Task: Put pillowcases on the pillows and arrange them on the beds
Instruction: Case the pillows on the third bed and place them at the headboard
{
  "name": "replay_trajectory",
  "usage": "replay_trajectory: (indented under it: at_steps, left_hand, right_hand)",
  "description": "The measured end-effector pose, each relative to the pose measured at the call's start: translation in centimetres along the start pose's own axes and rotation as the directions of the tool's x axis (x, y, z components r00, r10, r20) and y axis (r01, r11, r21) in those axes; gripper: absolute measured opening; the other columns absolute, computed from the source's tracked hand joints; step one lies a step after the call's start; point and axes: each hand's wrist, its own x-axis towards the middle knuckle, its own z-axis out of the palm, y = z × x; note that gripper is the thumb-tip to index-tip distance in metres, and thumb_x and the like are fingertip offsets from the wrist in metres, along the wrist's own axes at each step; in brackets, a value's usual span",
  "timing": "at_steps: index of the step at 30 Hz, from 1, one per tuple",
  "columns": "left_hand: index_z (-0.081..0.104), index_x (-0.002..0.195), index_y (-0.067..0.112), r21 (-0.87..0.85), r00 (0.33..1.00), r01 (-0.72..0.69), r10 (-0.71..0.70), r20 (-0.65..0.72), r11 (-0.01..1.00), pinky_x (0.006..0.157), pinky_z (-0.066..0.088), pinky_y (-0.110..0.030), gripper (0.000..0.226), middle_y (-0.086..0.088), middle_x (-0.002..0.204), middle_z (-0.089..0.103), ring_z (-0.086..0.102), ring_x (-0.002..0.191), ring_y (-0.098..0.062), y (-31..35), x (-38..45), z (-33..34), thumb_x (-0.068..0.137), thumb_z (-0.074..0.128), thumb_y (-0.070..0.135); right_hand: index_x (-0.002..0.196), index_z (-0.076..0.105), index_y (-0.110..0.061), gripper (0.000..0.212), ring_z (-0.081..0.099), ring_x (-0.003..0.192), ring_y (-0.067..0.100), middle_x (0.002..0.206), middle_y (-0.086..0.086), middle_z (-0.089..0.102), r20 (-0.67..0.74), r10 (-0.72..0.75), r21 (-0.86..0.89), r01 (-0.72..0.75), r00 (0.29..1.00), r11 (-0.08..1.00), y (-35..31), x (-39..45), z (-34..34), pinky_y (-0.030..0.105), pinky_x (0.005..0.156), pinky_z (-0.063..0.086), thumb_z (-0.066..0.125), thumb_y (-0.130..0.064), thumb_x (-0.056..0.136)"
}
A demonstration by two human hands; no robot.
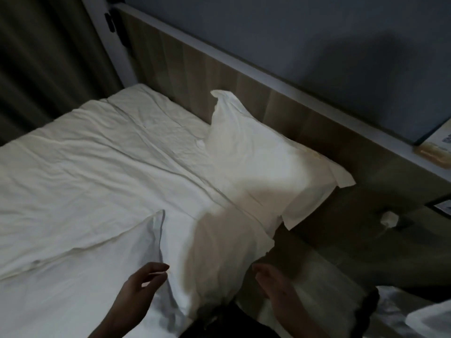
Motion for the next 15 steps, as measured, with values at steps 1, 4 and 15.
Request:
replay_trajectory:
  at_steps: [1, 4, 15]
  left_hand:
    - [0.077, 0.092, 0.043, -0.012, 1.000, 0.027, -0.027, -0.011, 1.000, 0.090, 0.054, -0.037, 0.033, 0.011, 0.093, 0.080, 0.072, 0.092, 0.001, -0.5, -1.1, 0.0, 0.094, 0.072, 0.010]
    - [0.078, 0.092, 0.042, -0.029, 0.992, 0.110, -0.111, -0.062, 0.994, 0.096, 0.053, -0.046, 0.033, 0.012, 0.096, 0.079, 0.072, 0.091, 0.002, -2.3, -4.7, 0.6, 0.094, 0.072, 0.010]
    - [0.074, 0.106, 0.048, 0.006, 0.977, 0.191, -0.189, -0.099, 0.982, 0.101, 0.053, -0.046, 0.028, 0.022, 0.112, 0.075, 0.070, 0.103, 0.000, -7.5, -12.7, -1.8, 0.079, 0.065, 0.049]
  right_hand:
    - [0.104, 0.075, -0.023, 0.020, 0.070, 0.098, 0.006, 0.108, 0.002, 0.077, 0.006, -0.010, 0.005, 0.010, 1.000, 1.000, 0.4, -0.5, 0.1, 0.015, 0.078, 0.054, 0.077, -0.035, 0.088]
    - [0.101, 0.072, -0.014, 0.015, 0.071, 0.083, -0.004, 0.102, 0.009, 0.075, 0.084, -0.008, -0.038, 0.011, 0.996, 0.999, 1.8, -1.8, -0.4, 0.009, 0.070, 0.052, 0.066, -0.001, 0.095]
    - [0.100, 0.072, -0.035, 0.013, 0.072, 0.092, 0.002, 0.100, -0.010, 0.076, 0.198, 0.050, -0.100, -0.031, 0.979, 0.994, 4.9, -5.3, 2.7, 0.029, 0.087, 0.057, 0.064, -0.026, 0.100]
